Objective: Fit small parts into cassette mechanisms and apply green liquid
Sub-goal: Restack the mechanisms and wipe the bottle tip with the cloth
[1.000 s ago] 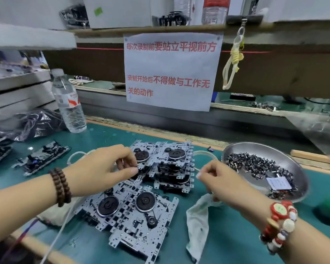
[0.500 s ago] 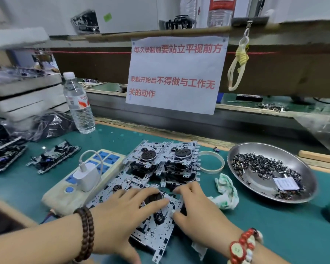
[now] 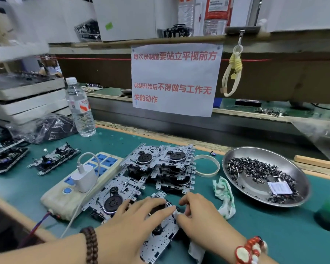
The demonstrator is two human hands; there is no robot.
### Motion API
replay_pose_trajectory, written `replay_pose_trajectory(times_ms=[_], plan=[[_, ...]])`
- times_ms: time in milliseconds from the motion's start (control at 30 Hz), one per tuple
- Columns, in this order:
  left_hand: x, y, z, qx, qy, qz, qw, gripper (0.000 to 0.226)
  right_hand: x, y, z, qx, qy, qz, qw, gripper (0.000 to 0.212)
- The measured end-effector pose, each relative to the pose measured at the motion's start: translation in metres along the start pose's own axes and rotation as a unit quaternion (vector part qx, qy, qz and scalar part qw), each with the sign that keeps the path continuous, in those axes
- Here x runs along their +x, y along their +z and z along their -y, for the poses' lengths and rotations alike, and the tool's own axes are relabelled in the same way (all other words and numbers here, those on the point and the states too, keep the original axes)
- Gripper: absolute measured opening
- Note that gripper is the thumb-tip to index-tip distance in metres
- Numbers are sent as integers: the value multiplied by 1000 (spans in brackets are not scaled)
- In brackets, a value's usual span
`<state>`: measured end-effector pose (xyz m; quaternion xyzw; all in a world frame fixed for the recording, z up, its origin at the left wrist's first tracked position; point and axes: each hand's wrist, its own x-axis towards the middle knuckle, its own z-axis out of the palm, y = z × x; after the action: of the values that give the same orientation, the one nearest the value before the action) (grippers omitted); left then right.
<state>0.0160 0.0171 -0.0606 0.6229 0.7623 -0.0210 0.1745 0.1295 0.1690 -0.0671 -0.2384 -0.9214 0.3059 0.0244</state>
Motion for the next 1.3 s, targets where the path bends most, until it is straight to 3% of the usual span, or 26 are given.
replay_pose_trajectory(times_ms=[167,300,433,600,733,900,1033,1133,1300], plan=[[10,10,-14,4,46,-43,998,67,-7,-10,2,-120,16,-19,992,27],[7,-10,-4,-4,95,4,995,87,-5,-15,5,-134,-42,11,990,29],[1,-20,-3,13,92,23,995,90,0,-26,0,-148,-36,92,984,37],[-1,-19,0,3,42,5,999,98,9,-30,-1,-97,-47,6,994,35],[-3,-16,3,125,0,-49,991,99,22,-11,13,-98,-123,16,987,33],[-13,-30,2,191,-24,-150,970,89,22,-5,20,-125,-97,43,986,28],[-11,-25,7,143,-128,-111,975,70,4,-23,7,-161,-31,62,985,27],[-6,-26,7,110,-143,-89,980,53,-5,-35,2,-183,-4,93,979,42],[-2,-22,-5,-127,-151,-39,980,62,-4,-29,4,-126,41,55,990,36]])
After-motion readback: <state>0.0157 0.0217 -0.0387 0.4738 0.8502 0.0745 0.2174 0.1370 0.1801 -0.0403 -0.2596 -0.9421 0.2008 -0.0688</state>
